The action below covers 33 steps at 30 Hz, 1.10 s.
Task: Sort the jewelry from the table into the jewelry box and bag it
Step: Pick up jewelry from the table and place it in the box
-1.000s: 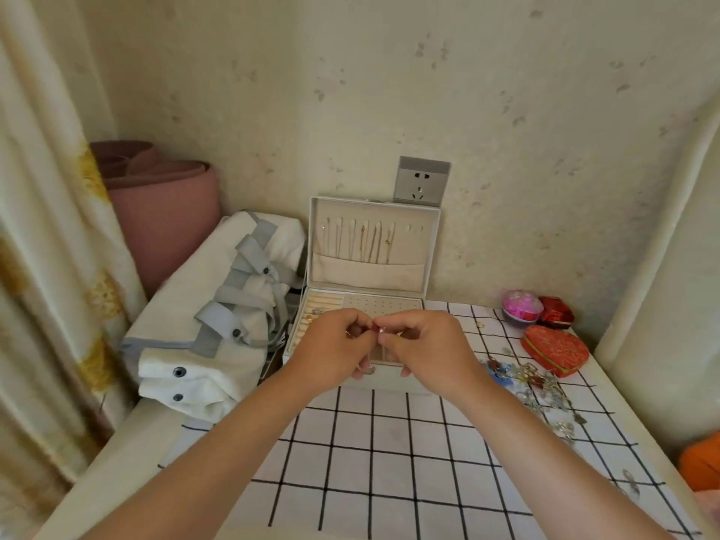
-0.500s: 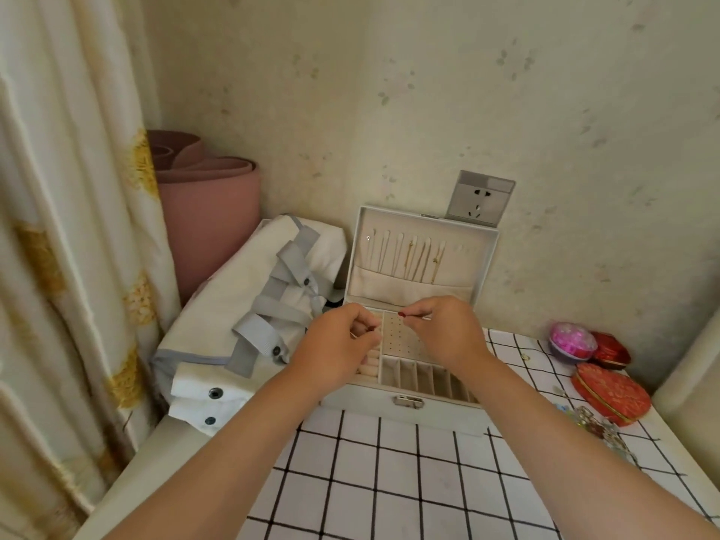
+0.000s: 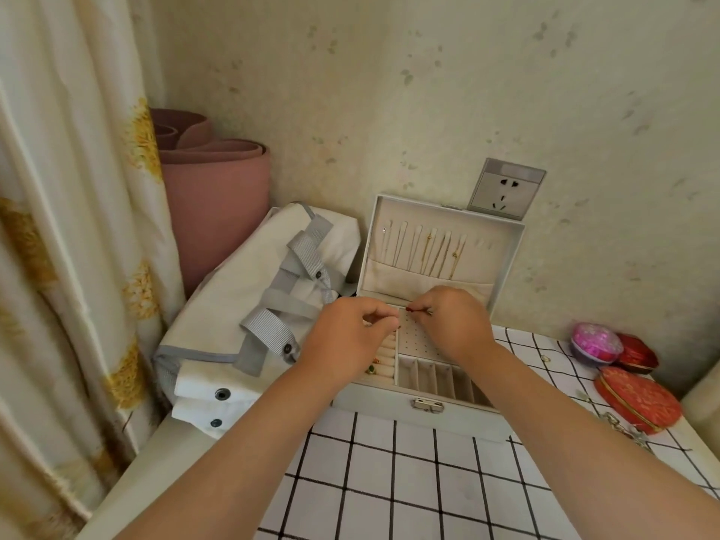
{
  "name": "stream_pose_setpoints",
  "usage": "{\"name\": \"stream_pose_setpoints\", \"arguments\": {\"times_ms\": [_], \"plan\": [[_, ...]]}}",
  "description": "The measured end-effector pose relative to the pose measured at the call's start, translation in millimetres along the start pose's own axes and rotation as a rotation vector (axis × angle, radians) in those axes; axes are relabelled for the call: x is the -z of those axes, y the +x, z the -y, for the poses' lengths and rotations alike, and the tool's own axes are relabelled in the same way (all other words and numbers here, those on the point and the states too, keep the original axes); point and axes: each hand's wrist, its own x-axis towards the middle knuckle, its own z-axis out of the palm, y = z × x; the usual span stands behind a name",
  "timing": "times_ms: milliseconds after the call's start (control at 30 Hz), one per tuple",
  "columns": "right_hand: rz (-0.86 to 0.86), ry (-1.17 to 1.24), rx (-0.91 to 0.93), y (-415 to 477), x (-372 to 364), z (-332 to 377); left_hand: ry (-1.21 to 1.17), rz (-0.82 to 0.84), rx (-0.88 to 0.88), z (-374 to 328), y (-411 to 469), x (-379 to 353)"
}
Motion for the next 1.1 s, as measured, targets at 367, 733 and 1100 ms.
{"name": "stream_pose_setpoints", "arguments": {"times_ms": [367, 733, 1100], "plan": [[0.154, 0.033, 0.023, 1.6, 8.9, 1.2, -0.101, -0.026, 0.128, -5.4, -2.5, -3.4], [0.081, 0.86, -0.044, -41.5, 41.3, 43.5, -0.572, -0.013, 0.297, -16.4, -4.9, 4.5], [-0.016, 0.939, 0.0, -44.0, 43.0, 48.1, -0.557, 0.007, 0.302, -18.8, -5.4, 4.0]]}}
